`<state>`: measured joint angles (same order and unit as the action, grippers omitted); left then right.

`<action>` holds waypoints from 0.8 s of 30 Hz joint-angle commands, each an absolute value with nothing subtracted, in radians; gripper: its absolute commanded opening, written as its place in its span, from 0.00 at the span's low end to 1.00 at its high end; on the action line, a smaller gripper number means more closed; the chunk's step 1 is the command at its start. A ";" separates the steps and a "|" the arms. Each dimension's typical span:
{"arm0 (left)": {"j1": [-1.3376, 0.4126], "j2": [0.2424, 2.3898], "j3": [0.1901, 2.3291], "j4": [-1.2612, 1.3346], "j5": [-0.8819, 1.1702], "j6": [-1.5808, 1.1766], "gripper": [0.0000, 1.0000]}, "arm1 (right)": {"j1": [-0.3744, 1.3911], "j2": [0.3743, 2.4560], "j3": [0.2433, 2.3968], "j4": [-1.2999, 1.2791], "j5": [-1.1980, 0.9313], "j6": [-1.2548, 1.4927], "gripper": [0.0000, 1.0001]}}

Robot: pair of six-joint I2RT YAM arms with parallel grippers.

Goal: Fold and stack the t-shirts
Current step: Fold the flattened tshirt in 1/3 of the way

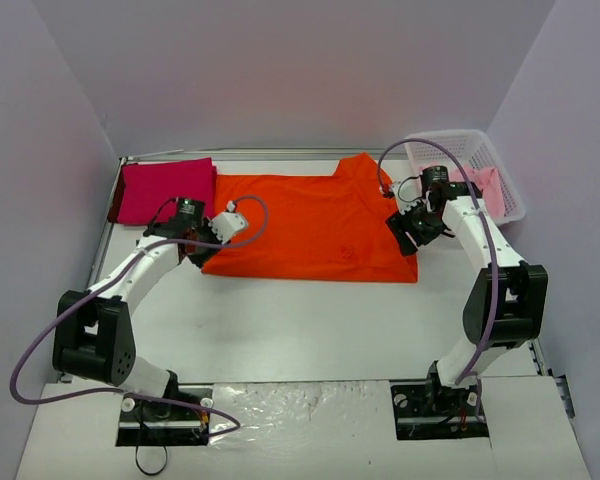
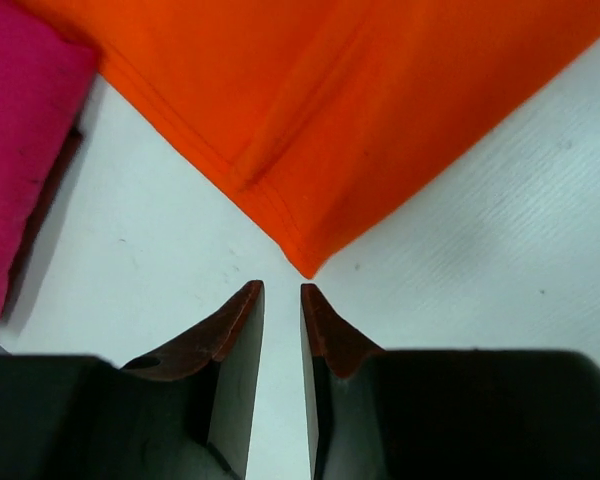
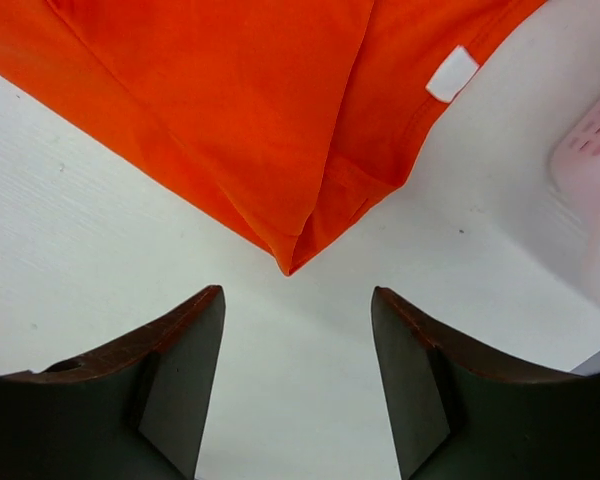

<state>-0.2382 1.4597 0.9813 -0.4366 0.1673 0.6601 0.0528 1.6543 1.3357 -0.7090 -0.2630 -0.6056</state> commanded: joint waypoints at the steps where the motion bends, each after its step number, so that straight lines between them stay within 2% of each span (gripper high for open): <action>1: -0.183 1.466 1.138 -0.549 0.374 0.546 0.21 | 0.049 1.620 1.384 -0.756 -0.316 -0.603 0.56; 3: -0.192 1.465 1.141 -0.555 0.364 0.593 0.22 | 0.057 1.608 1.367 -0.747 -0.272 -0.606 0.51; 4: -0.207 1.456 1.125 -0.529 0.341 0.609 0.23 | 0.061 1.602 1.353 -0.729 -0.243 -0.604 0.44; 6: -0.221 1.444 1.068 -0.470 0.241 0.633 0.22 | 0.067 1.588 1.298 -0.718 -0.195 -0.618 0.18; 7: -0.227 1.442 1.056 -0.462 0.223 0.637 0.21 | 0.066 1.586 1.280 -0.707 -0.189 -0.621 0.00; 8: -0.227 1.446 1.049 -0.457 0.218 0.627 0.14 | 0.067 1.592 1.246 -0.701 -0.184 -0.623 0.00; 11: -0.226 1.500 1.063 -0.465 0.248 0.572 0.03 | 0.066 1.632 1.221 -0.677 -0.181 -0.617 0.00; 15: -0.233 1.571 1.107 -0.463 0.294 0.526 0.02 | 0.067 1.707 1.247 -0.673 -0.230 -0.609 0.00; 24: -0.262 1.657 1.103 -0.368 0.213 0.549 0.02 | 0.084 1.870 1.325 -0.663 -0.258 -0.591 0.00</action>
<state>-0.2611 1.6363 1.0588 -0.4213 0.2413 0.5560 0.0723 1.8469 1.2728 -0.6430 -0.2359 -0.6033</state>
